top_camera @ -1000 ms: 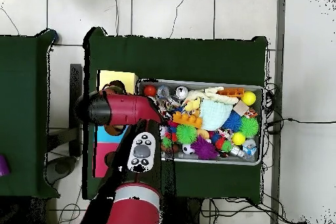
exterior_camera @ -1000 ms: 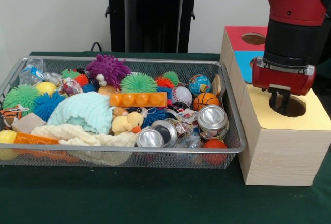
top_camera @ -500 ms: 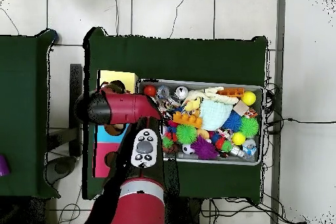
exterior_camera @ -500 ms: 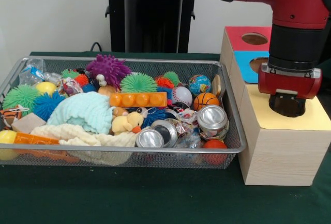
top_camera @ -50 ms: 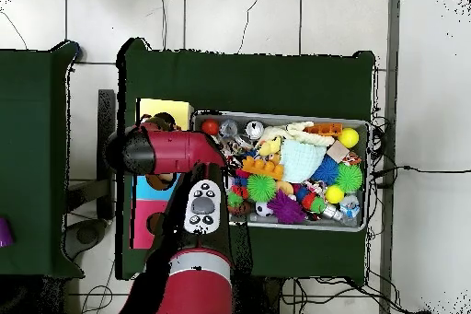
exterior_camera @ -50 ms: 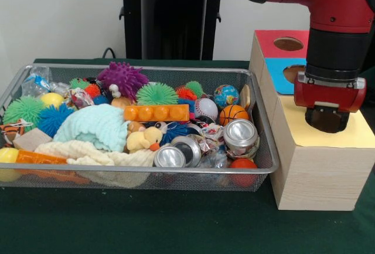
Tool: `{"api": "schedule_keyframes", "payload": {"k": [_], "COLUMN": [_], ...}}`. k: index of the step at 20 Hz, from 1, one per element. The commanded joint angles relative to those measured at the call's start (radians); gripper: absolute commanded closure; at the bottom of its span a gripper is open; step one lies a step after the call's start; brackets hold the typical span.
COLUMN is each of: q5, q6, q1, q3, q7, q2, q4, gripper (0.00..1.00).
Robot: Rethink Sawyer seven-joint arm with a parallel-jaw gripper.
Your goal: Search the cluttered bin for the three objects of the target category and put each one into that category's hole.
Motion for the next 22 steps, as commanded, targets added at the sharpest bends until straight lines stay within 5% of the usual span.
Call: {"api": "schedule_keyframes", "payload": {"k": [1,10,11,22], "q5": [-0.074,-0.084,-0.086,-0.080], "q6": [0.078,0.070,0.059,0.092], "q1": [-0.038,-0.006,-0.003,-0.001], "q3": [0.057,0.017,0.014,0.016], "q7": [0.002,0.018,0.020,0.055], "q2": [0.062,0.063,0.063,0.055], "q4": [0.044,0.033,0.034,0.033], "gripper": [0.00,0.00,1.00,1.00]}}
